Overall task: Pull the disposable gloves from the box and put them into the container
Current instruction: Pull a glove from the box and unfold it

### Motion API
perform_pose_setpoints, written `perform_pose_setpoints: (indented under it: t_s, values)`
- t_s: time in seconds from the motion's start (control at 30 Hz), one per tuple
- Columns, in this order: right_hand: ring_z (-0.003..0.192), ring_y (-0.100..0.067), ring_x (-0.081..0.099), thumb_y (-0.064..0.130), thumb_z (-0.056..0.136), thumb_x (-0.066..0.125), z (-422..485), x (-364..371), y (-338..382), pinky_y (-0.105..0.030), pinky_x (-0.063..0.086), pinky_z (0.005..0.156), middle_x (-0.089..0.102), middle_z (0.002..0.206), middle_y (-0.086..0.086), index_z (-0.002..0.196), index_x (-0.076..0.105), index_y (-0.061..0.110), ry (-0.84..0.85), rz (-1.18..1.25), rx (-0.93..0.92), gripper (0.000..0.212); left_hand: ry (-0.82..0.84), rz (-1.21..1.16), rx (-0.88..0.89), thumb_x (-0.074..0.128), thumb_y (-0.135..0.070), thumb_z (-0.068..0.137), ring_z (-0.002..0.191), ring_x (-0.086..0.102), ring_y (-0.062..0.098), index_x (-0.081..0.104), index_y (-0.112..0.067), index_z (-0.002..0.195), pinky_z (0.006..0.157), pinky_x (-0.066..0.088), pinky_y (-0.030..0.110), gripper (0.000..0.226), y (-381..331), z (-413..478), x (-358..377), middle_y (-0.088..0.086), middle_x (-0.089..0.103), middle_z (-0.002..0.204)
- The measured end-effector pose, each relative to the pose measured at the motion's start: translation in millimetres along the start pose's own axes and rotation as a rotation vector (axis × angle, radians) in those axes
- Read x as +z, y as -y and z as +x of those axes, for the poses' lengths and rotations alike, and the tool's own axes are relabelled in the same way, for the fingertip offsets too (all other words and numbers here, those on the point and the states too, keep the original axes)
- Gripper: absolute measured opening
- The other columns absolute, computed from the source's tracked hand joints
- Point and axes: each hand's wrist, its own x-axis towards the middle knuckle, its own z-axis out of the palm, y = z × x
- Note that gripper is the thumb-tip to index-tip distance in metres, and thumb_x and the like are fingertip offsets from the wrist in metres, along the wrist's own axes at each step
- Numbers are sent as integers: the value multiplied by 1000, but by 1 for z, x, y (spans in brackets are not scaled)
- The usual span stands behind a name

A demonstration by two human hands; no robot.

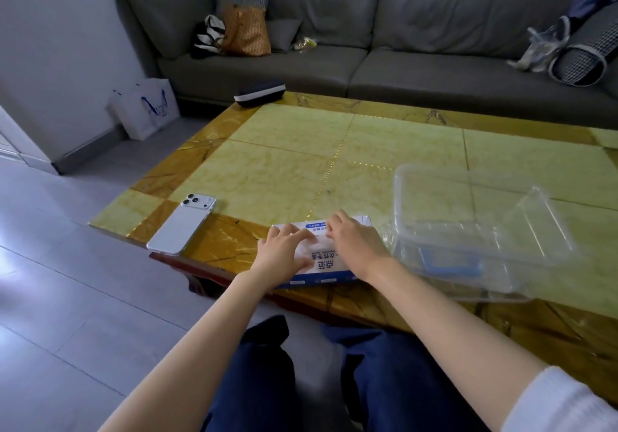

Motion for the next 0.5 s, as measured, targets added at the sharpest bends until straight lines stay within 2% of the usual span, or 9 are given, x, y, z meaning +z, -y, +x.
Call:
perform_pose_setpoints:
  t_s: [0.07, 0.2, 0.33, 0.43, 0.5]
  values:
    - [84, -16, 53, 24, 102, 37, 2, -2, -1, -28, 41, 63, 48, 105, 0, 106, 45, 12, -13, 21, -15, 15, 4, -2, -8, 62, -39, 86, 127, 30, 23, 48, -33, 129, 100, 30, 41, 46, 0, 2, -1, -3, 40, 138]
    - [109, -18, 54, 25, 99, 44, 5, 1, 2, -32, 43, 82, 55, 123, 4, 122, 52, 21, 77, 4, -38, 24, 20, 5, -18, 63, -44, 85, 127, 31, 22, 48, -31, 130, 99, 30, 40, 50, 2, 4, -1, -3, 40, 137]
    - [95, -19, 60, 28, 95, 51, 10, -4, 4, -31, 48, 80, 63, 106, 2, 100, 65, 23, 85, -8, -2, 15, 42, 13, -23, 62, -43, 85, 126, 30, 22, 45, -28, 132, 100, 30, 40, 52, 1, 6, -1, -2, 38, 137]
    - [85, -20, 62, 29, 94, 54, 10, -6, 3, -34, 49, 76, 63, 95, 4, 82, 57, 24, 81, 68, 26, 14, 41, 17, -22, 62, -43, 85, 126, 30, 22, 45, -27, 132, 100, 30, 39, 51, 2, 7, -2, -2, 37, 138]
    - [80, -19, 61, 27, 95, 54, 9, -6, 3, -36, 50, 74, 61, 90, 5, 80, 53, 22, 62, 93, 17, 16, 41, 20, -20, 61, -44, 85, 126, 30, 22, 45, -27, 131, 100, 30, 39, 51, 3, 7, -1, -2, 37, 138]
